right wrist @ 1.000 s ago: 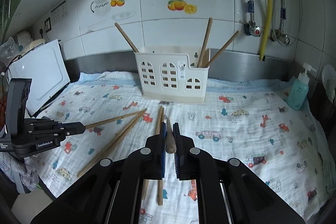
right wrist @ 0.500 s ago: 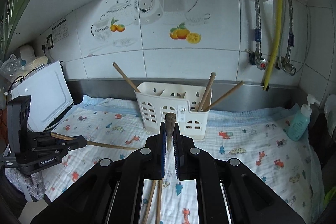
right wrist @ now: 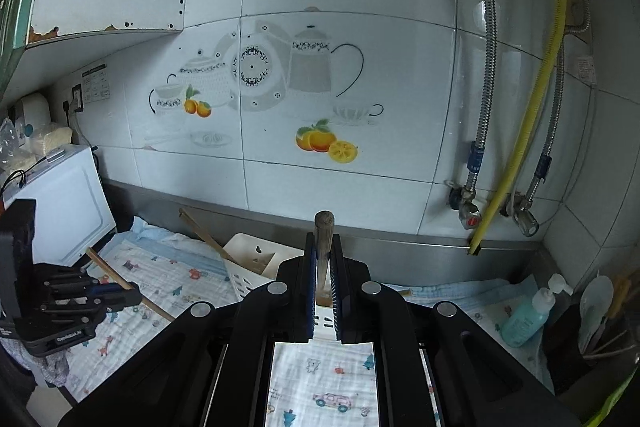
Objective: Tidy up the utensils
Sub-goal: 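Lift both held chopsticks and carry them above the white holder, then lower each chopstick into the white holder and open both tools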
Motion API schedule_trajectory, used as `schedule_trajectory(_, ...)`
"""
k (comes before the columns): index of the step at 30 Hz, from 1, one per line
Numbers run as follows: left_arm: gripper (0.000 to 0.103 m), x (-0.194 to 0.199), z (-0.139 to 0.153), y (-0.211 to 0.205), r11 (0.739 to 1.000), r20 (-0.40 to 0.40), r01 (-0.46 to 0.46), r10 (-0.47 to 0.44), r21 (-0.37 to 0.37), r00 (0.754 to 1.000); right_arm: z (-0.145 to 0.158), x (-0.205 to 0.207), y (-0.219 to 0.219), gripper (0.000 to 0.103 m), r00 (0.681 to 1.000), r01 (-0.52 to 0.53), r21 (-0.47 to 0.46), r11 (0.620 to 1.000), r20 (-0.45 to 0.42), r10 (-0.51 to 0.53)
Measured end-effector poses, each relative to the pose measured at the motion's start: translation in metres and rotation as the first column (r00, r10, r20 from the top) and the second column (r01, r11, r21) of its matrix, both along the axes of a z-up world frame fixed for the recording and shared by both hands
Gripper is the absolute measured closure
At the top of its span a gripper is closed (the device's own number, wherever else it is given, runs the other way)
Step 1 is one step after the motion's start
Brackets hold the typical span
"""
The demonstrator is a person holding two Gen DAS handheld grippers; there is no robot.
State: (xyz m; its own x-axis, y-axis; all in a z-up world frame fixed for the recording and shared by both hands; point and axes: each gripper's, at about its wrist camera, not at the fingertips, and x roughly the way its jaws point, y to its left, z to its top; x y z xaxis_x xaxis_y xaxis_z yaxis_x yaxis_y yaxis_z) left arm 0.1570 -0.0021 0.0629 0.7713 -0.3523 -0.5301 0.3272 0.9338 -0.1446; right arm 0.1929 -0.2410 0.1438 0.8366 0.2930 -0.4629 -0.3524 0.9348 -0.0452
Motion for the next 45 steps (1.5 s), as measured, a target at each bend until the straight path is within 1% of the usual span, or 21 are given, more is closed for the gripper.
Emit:
schedule_trajectory(4, 0.097, 0.005, 0.033, -0.005, 1.0, 0.074, 0.01, -0.009, -0.014, 0.997, -0.011, 0.019, 0.008, 0.097, 0.999, 0.003, -0.043, 0.999, -0.034, -0.004)
schedule_trajectory(7, 0.097, 0.013, 0.056, -0.008, 1.0, 0.125, 0.005, -0.003, -0.017, 0.992, -0.022, 0.033, 0.01, 0.097, 0.997, 0.002, -0.045, 0.999, -0.071, -0.005)
schedule_trajectory(10, 0.097, 0.028, 0.071, -0.01, 1.0, 0.156, -0.011, 0.014, -0.02, 0.988, -0.03, 0.044, 0.012, 0.097, 0.995, -0.001, -0.041, 0.999, -0.099, -0.003)
schedule_trajectory(12, 0.097, 0.04, 0.076, -0.012, 0.999, 0.171, -0.039, 0.04, -0.006, 0.985, -0.035, 0.05, 0.012, 0.097, 0.994, -0.001, -0.042, 0.999, -0.112, -0.004)
schedule_trajectory(14, 0.097, 0.052, 0.077, -0.012, 0.999, 0.163, -0.053, 0.053, -0.002, 0.985, -0.039, 0.054, 0.014, 0.097, 0.992, -0.006, -0.042, 0.999, -0.126, 0.001)
schedule_trajectory(16, 0.097, 0.065, 0.075, -0.015, 0.996, 0.163, -0.085, 0.08, 0.024, 0.983, -0.041, 0.057, 0.015, 0.097, 0.992, -0.009, -0.047, 0.999, -0.129, 0.003)
schedule_trajectory(18, 0.097, 0.079, 0.07, -0.013, 0.996, 0.13, -0.084, 0.082, 0.014, 0.988, -0.045, 0.059, 0.016, 0.097, 0.99, -0.013, -0.05, 0.999, -0.138, 0.006)
schedule_trajectory(21, 0.097, 0.094, 0.059, -0.016, 0.996, 0.089, -0.088, 0.085, 0.025, 0.992, -0.049, 0.063, 0.016, 0.097, 0.989, -0.008, -0.053, 0.999, -0.149, 0.0)
schedule_trajectory(27, 0.097, 0.111, 0.039, -0.017, 0.995, 0.026, -0.092, 0.091, 0.032, 0.995, -0.054, 0.066, 0.015, 0.096, 0.988, 0.0, -0.047, 0.999, -0.155, -0.007)
schedule_trajectory(30, 0.097, 0.115, 0.033, -0.018, 0.995, 0.012, -0.091, 0.091, 0.042, 0.996, -0.053, 0.066, 0.014, 0.096, 0.989, 0.004, -0.033, 0.999, -0.151, -0.009)
schedule_trajectory(34, 0.097, 0.118, 0.029, -0.018, 0.996, 0.002, -0.086, 0.086, 0.033, 0.996, -0.05, 0.064, 0.014, 0.096, 0.991, 0.005, -0.028, 1.0, -0.135, -0.009)
schedule_trajectory(35, 0.094, 0.118, 0.028, -0.018, 0.996, 0.002, -0.086, 0.086, 0.029, 0.996, -0.049, 0.062, 0.014, 0.096, 0.992, 0.003, -0.028, 1.0, -0.13, -0.006)
schedule_trajectory(37, 0.094, 0.118, 0.029, -0.017, 0.996, 0.005, -0.084, 0.084, 0.025, 0.996, -0.045, 0.058, 0.014, 0.095, 0.994, 0.007, -0.03, 1.0, -0.112, -0.011)
schedule_trajectory(39, 0.094, 0.114, 0.033, -0.016, 0.997, 0.015, -0.082, 0.081, 0.017, 0.997, -0.042, 0.053, 0.013, 0.088, 0.995, 0.006, -0.023, 1.0, -0.102, -0.009)
schedule_trajectory(41, 0.094, 0.108, 0.037, -0.014, 0.997, 0.026, -0.077, 0.077, 0.01, 0.997, -0.037, 0.045, 0.011, 0.086, 0.997, 0.012, -0.023, 1.0, -0.079, -0.013)
schedule_trajectory(43, 0.094, 0.1, 0.04, -0.013, 0.997, 0.037, -0.078, 0.077, 0.007, 0.996, -0.035, 0.035, 0.009, 0.086, 0.998, 0.005, -0.001, 1.0, -0.069, -0.005)
schedule_trajectory(45, 0.094, 0.091, 0.043, -0.011, 0.997, 0.047, -0.074, 0.074, 0.004, 0.996, -0.034, 0.024, 0.008, 0.083, 0.999, 0.005, 0.009, 1.0, -0.053, -0.004)
